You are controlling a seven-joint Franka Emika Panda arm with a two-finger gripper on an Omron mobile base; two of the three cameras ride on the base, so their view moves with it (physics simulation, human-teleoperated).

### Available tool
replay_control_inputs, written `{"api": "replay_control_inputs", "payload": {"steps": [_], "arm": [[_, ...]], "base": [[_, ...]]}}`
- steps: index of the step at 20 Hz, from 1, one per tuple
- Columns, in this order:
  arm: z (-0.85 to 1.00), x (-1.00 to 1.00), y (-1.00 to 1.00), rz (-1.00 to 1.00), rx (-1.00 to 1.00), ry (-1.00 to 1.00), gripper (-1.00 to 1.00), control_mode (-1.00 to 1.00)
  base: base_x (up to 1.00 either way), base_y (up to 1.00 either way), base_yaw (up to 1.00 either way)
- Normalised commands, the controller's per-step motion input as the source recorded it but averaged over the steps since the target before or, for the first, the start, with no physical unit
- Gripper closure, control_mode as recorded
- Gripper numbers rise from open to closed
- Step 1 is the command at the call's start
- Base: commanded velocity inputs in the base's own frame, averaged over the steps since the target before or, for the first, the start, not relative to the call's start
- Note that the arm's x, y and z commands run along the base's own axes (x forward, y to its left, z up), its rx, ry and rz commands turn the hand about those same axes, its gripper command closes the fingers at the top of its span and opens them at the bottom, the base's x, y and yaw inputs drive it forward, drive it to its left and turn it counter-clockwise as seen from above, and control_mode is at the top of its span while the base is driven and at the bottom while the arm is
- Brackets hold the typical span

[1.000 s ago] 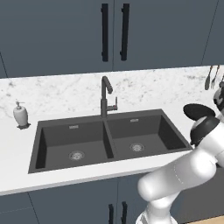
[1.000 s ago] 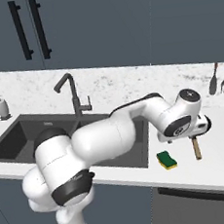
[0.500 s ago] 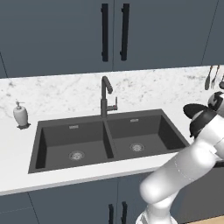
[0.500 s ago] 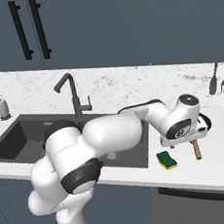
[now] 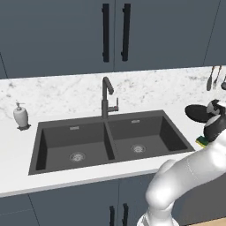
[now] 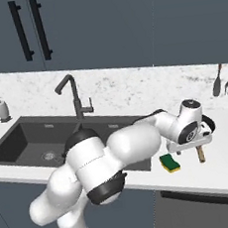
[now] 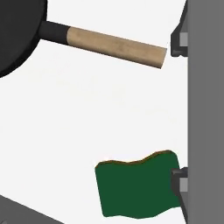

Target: Pick the pan and sponge and place them into the sink. Then turn on the water.

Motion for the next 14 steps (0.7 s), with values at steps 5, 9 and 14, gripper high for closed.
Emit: {"api": "replay_control_inputs", "payload": {"steps": [5,9,14], "arm": [[-0.14,0.26,-0.32,0.0,0.0,0.03,-1.0,-1.0],[-0.26,0.18,-0.22,0.0,0.0,0.05,-1.0,-1.0],[-0.32,0.15,-0.17,0.0,0.0,0.03,-1.0,-1.0]], "base": [[0.0,0.0,0.0],[0.0,0.0,0.0],[0.0,0.0,0.0]]}}
